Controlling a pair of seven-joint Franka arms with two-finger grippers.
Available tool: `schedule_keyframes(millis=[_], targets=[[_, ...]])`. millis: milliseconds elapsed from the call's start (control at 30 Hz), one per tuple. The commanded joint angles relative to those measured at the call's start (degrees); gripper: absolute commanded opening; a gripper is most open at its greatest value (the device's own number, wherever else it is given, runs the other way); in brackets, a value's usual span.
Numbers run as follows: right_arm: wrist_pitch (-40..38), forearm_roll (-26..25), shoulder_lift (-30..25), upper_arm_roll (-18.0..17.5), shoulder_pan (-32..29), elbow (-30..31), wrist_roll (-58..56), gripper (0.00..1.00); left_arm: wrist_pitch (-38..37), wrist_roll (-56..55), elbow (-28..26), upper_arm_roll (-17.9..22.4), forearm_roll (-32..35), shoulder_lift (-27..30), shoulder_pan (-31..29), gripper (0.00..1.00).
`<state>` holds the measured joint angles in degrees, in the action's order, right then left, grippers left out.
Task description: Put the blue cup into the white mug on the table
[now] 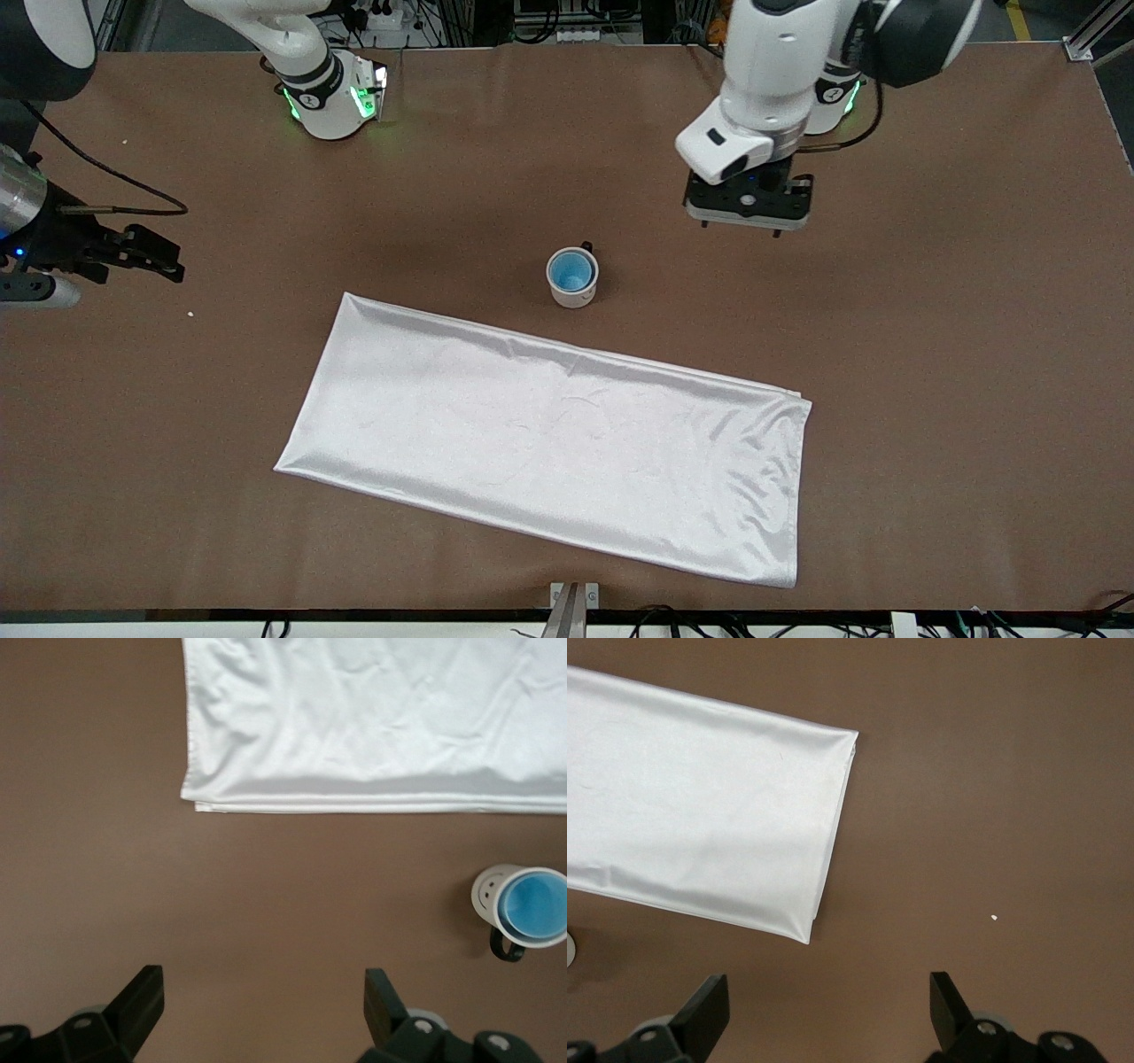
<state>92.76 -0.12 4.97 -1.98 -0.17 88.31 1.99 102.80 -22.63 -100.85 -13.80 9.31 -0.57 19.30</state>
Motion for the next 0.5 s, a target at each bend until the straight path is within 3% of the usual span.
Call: schedule_keyframes(millis=[0,267,467], targets=[[-0.39,1.09,-0.31,0.14,-0.35,0.02,-0.14,1.00,-2.17,1.54,4.43,-0.35,-4.90,-0.75,-6.36,1.00],[-0.39,0.48,-0.31,0.23,-0.53,0.02,-0.23,1.00,-2.08,1.71,7.86,-0.35,-10.54,-2.42,-15.07,1.00],[-0.56,0.30,-0.66,0.23,-2.64,-0.16,-0.93,1.00,-2.17,6.98,8.48,-0.17,-10.80,-2.51,-16.13,1.00]])
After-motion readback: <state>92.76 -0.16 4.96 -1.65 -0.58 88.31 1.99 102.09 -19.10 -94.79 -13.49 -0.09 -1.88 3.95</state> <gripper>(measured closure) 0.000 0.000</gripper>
